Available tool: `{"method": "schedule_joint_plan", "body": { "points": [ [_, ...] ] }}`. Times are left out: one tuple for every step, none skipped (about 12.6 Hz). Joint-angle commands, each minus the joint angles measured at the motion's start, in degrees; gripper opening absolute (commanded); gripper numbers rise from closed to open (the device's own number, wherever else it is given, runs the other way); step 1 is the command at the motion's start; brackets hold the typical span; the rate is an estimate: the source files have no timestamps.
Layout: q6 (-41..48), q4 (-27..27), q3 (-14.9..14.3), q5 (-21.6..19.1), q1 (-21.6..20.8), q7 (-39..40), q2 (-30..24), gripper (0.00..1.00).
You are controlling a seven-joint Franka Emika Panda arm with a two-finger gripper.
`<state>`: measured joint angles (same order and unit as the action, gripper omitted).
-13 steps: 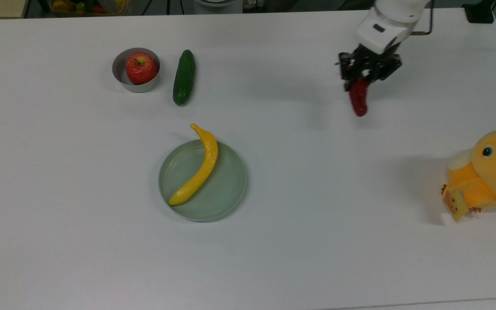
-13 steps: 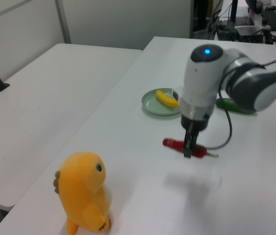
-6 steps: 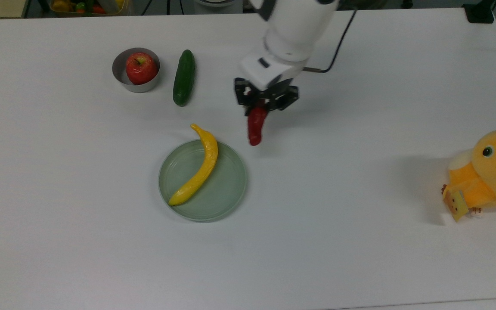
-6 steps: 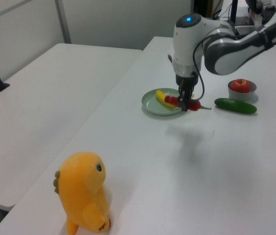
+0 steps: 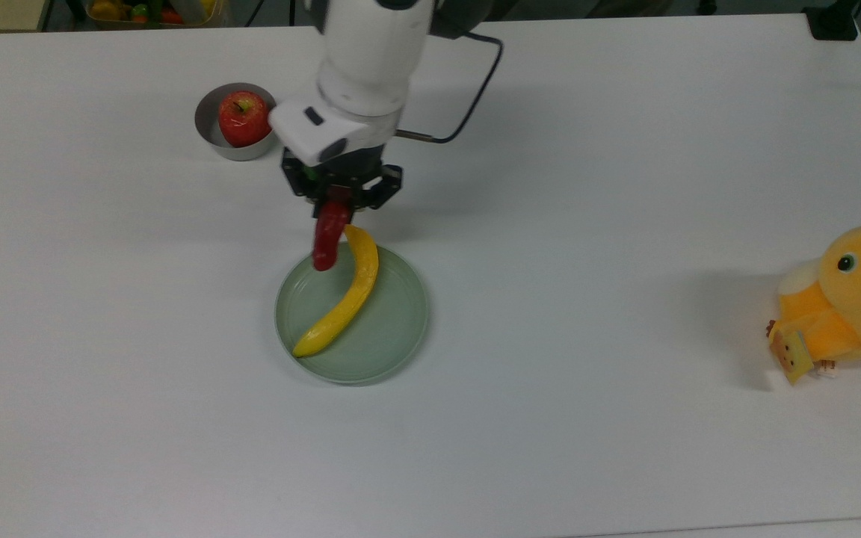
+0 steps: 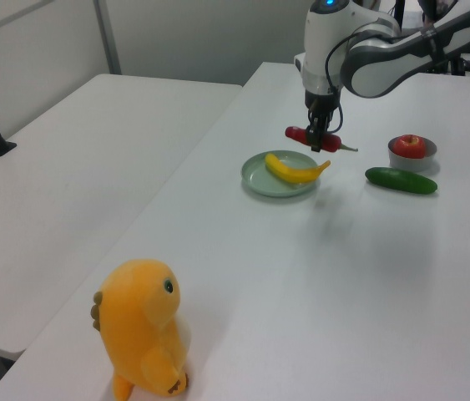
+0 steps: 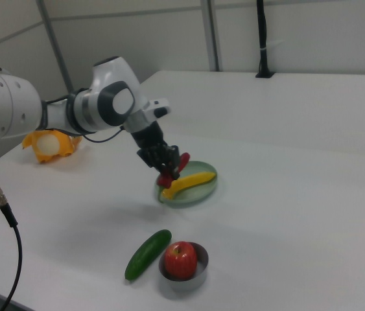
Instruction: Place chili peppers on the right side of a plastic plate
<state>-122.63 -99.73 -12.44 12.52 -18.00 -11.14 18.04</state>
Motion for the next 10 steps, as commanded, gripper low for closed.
{"method": "schedule_joint_plan", "body": {
  "points": [
    [-4.2,-0.9,-5.2,-1.9,0.5,6.3,0.8,0.00],
    [-7.2,-0.8,-6.4,-3.5,1.0,7.4,2.4,0.00],
    [-10.3,-0.6,-7.5,-4.6,1.0,8.4,4.4,0.00],
    [-12.3,-0.6,-8.2,-4.7,1.3,8.6,5.8,0.00],
    [-14.1,-0.5,-8.4,-4.7,1.9,8.7,7.2,0.00],
    [-14.8,2.7,-8.4,-4.8,2.4,8.4,9.2,0.00],
    [-14.7,5.0,-8.4,-5.0,3.1,8.2,11.0,0.00],
    [-14.9,5.9,-8.4,-5.5,3.8,8.2,12.0,0.00],
    [-14.9,7.3,-8.3,-5.7,4.0,8.2,13.1,0.00],
    [-14.9,8.2,-8.3,-5.7,4.2,8.2,13.9,0.01]
  ]
}}
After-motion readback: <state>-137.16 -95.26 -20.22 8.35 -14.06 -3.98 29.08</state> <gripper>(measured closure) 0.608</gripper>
